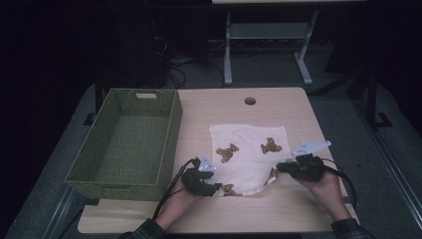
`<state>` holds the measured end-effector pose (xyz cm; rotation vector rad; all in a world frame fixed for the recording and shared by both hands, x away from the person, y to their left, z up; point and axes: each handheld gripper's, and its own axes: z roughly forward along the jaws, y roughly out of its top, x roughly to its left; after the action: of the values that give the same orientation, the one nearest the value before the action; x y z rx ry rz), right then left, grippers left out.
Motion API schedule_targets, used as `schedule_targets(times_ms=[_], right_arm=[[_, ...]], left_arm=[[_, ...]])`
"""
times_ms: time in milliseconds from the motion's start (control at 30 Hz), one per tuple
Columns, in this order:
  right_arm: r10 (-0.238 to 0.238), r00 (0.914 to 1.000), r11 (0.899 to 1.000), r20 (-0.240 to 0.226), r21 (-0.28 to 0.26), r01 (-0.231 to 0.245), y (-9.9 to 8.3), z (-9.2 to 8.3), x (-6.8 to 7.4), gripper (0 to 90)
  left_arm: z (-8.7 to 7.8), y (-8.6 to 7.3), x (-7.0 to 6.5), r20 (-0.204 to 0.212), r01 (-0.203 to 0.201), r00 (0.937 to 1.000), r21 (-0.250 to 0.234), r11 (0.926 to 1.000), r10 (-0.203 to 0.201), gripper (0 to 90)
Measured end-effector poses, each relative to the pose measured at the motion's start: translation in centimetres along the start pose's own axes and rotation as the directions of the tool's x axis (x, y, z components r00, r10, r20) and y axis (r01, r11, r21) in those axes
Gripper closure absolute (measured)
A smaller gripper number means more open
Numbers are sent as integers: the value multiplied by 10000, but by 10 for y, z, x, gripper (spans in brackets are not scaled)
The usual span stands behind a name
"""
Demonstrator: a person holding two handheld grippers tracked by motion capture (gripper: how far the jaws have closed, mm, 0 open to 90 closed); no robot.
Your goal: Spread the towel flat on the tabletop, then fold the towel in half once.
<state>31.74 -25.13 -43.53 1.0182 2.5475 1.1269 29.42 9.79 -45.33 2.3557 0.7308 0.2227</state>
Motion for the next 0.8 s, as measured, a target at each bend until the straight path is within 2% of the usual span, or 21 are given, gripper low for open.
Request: schedule_targets(times_ms=[33, 100, 133, 233, 400, 500, 600, 733, 767, 800], right_arm=[[-57, 10000, 10000, 35, -2, 57, 5, 4, -2, 859], [-51, 10000, 9998, 78, -171, 52, 17, 13, -6, 760], [41, 10000, 9996, 67, -283, -39, 21, 16, -9, 745], [107, 9999, 9988, 118, -487, -101, 25, 14, -10, 711], [153, 9999, 9993, -60, -328, -155, 11, 6, -2, 709], [369, 9993, 9992, -53, 164, -368, 1, 17, 2, 642], [508, 9987, 9984, 78, 247, -510, 3, 29, -2, 590], [696, 9975, 9973, 71, 215, -697, 5, 37, -8, 599], [759, 9971, 9967, 94, 295, -761, 5, 40, -9, 644], [677, 9977, 9968, 65, 427, -679, 4, 44, -9, 737]], left_arm=[[0, 0, 0, 18, -2, 10000, 24, 10000, 2, 492], [1, 0, 1, 25, 19, 10000, 52, 10000, -19, 491], [1, -1, 1, 40, 36, 10000, 52, 10000, -36, 491], [0, -1, 2, -1, 27, 10000, 60, 10000, -27, 487], [0, -1, 2, 31, 86, 10000, 68, 9999, -86, 482], [1, -1, 3, 29, 99, 9999, 62, 9999, -99, 469], [1, -1, 3, 31, 160, 9999, 26, 9999, -160, 450], [1, -1, 4, 125, 247, 9996, 27, 9997, -248, 439], [1, -1, 4, 122, 258, 9996, 30, 9997, -259, 437], [1, -1, 4, 116, 234, 9997, 47, 9997, -235, 436]])
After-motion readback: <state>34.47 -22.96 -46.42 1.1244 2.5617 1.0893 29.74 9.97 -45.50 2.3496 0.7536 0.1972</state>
